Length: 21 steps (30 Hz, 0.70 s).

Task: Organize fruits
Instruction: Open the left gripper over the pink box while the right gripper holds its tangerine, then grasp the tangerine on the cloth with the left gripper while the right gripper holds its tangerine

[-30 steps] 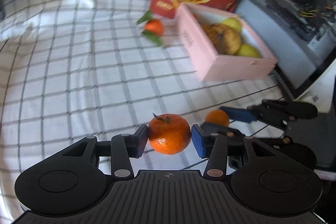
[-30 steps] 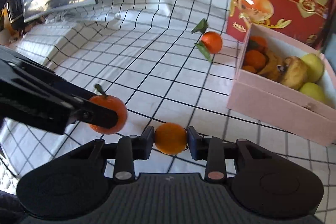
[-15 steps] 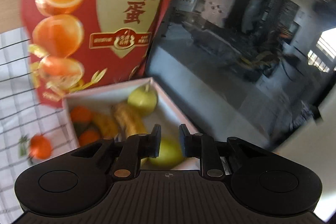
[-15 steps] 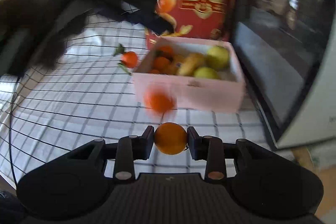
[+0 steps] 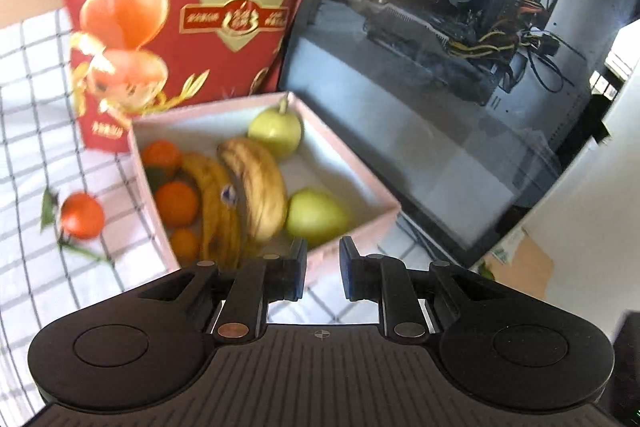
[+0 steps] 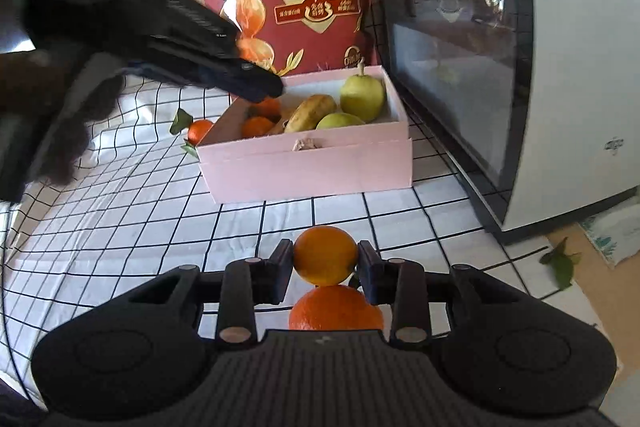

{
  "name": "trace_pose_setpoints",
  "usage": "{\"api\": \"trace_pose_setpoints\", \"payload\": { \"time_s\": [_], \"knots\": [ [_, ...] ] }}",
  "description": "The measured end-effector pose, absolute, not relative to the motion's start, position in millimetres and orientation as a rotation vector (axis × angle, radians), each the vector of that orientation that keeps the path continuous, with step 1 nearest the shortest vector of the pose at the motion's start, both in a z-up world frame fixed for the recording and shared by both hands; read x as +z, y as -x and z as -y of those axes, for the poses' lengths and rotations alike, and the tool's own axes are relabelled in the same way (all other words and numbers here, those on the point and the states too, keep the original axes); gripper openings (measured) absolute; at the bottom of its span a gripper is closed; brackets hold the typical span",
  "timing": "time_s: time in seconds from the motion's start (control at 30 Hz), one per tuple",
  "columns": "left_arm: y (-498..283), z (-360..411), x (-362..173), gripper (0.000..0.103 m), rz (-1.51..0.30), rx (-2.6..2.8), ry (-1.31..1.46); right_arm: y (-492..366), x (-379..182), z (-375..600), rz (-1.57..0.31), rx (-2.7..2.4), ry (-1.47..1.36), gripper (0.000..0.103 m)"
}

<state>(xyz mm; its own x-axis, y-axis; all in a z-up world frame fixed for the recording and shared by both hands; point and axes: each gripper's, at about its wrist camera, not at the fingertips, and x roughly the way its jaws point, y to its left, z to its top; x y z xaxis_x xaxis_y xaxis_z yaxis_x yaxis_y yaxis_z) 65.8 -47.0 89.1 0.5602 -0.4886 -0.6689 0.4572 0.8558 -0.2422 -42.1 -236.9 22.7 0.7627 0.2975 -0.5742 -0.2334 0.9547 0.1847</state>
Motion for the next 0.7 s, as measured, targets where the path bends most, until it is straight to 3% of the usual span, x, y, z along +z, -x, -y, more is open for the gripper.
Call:
{"api": "trace_pose_setpoints", "payload": {
  "time_s": [0.33,0.57,0.7],
  "knots": [
    [-30.2,27.9,57.9,0.022,-0.892,-0.559,0.043,27.0,9.2,217.3,-0.631,0.289,0.020,0.035],
    [-25.6,24.8,50.6,0.022,-0.911,-0.555,0.060,37.4,5.1,222.2,-0.663,0.263,0.053,0.056],
    [-27.4,30.6,48.4,0.022,-0.918,-0.566,0.057,51.4,2.8,229.8,-0.663,0.242,0.018,0.060]
  ]
}}
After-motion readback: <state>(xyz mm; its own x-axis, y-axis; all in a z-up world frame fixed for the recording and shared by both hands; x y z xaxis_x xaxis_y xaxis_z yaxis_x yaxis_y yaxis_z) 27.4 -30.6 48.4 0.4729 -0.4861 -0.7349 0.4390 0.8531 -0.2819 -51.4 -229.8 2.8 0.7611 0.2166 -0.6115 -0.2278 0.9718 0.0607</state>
